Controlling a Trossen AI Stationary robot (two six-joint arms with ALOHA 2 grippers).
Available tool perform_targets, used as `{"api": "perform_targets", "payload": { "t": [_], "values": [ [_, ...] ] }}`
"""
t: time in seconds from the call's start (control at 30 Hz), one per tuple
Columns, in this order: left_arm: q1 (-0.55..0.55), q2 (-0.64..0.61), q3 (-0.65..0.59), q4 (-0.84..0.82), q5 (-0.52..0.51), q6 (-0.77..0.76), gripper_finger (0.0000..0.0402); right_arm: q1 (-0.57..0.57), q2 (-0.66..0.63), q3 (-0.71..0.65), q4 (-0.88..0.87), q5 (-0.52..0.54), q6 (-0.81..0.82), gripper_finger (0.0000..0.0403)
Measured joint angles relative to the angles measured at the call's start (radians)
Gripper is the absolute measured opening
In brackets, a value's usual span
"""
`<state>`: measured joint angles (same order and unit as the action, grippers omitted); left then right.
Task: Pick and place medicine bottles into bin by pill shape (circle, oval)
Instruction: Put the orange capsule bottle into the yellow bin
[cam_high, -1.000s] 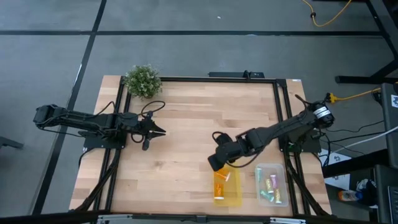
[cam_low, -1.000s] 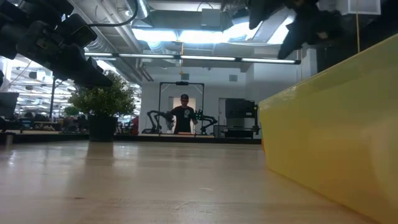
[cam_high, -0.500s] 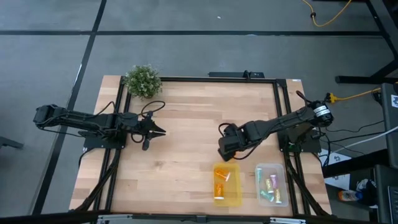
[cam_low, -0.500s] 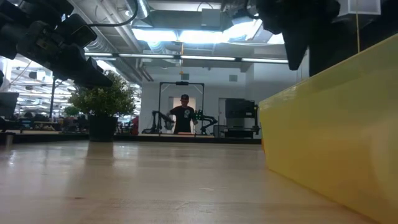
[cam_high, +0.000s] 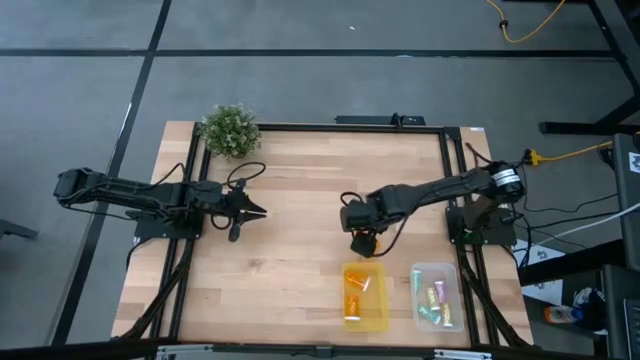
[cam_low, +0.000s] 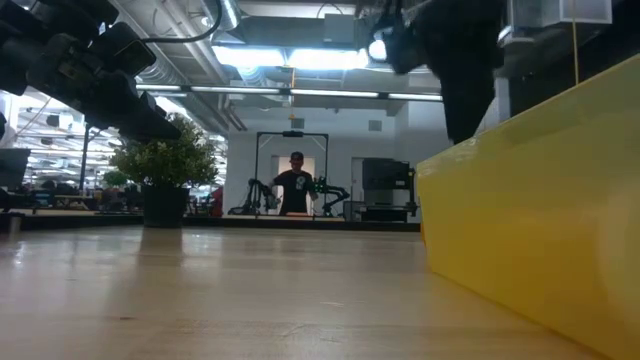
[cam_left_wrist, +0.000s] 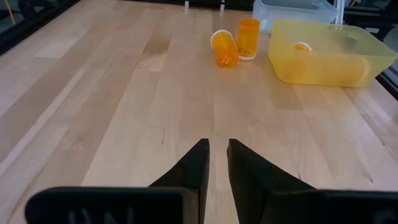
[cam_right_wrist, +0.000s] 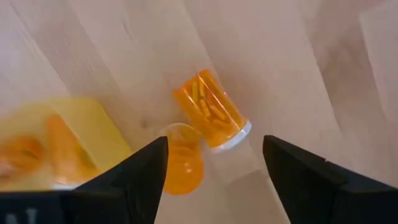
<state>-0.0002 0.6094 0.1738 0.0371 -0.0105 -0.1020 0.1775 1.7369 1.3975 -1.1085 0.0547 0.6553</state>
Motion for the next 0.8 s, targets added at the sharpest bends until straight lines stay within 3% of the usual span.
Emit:
{"api": "perform_targets", "payload": {
  "t": [0.2, 0.8],
  "values": [
    [0.000, 0.000, 0.000, -0.001, 0.000, 0.000, 0.0051, -0.010, 0.085, 0.000, 0.004, -0.023, -0.187, 0.0264],
    [0.000, 0.000, 0.000, -0.001, 0.000, 0.000, 0.0051, -0.084, 0.266, 0.000, 0.030, -0.058, -0.193, 0.0264]
  ]
}}
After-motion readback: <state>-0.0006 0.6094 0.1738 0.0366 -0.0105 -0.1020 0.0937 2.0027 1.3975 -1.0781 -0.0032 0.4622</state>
